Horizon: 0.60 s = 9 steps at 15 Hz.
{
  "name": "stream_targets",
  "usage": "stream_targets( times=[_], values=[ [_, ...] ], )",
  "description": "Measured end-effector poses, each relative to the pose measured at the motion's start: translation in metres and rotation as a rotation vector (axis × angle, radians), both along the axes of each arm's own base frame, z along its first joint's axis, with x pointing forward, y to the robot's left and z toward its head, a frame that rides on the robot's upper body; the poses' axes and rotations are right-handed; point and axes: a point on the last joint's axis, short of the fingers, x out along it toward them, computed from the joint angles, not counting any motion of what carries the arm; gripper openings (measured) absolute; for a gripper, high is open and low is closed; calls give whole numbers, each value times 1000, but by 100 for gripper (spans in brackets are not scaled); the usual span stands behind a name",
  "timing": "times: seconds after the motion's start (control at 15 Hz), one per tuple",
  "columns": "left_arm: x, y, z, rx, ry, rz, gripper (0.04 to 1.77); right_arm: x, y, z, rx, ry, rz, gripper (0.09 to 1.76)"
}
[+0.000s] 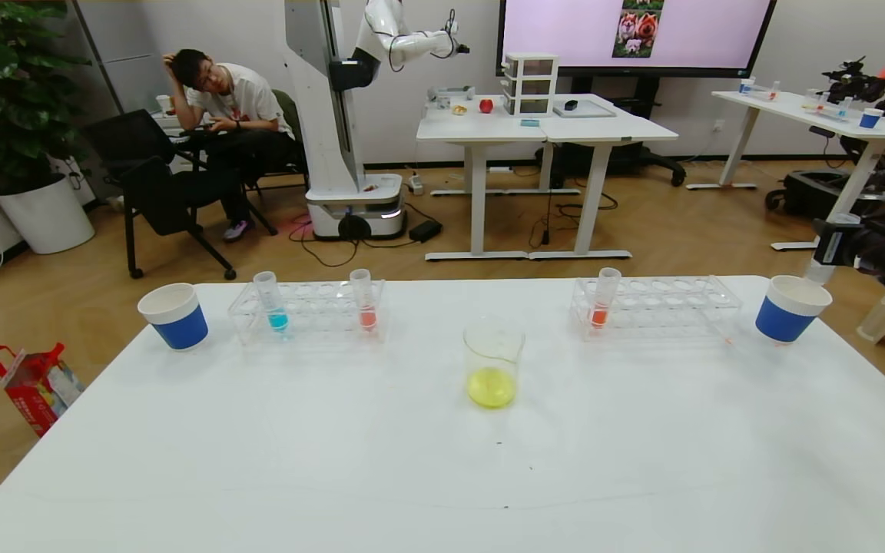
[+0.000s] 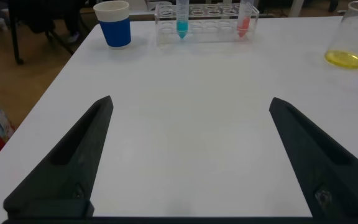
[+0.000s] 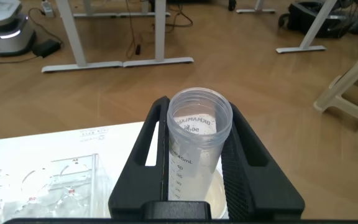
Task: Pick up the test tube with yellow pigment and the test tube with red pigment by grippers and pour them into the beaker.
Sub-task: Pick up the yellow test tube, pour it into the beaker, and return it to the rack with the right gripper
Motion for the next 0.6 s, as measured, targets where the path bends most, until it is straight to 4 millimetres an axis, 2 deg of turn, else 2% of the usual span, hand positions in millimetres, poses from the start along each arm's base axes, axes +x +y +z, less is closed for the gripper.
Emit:
stream_targets(
  times=[0.4,0.6],
  values=[
    [0,0,0,0,0,0,175,19,-8,-44,3,18,-5,49],
    [0,0,0,0,0,0,175,26,-11,-59,12,44,-6,49]
  ],
)
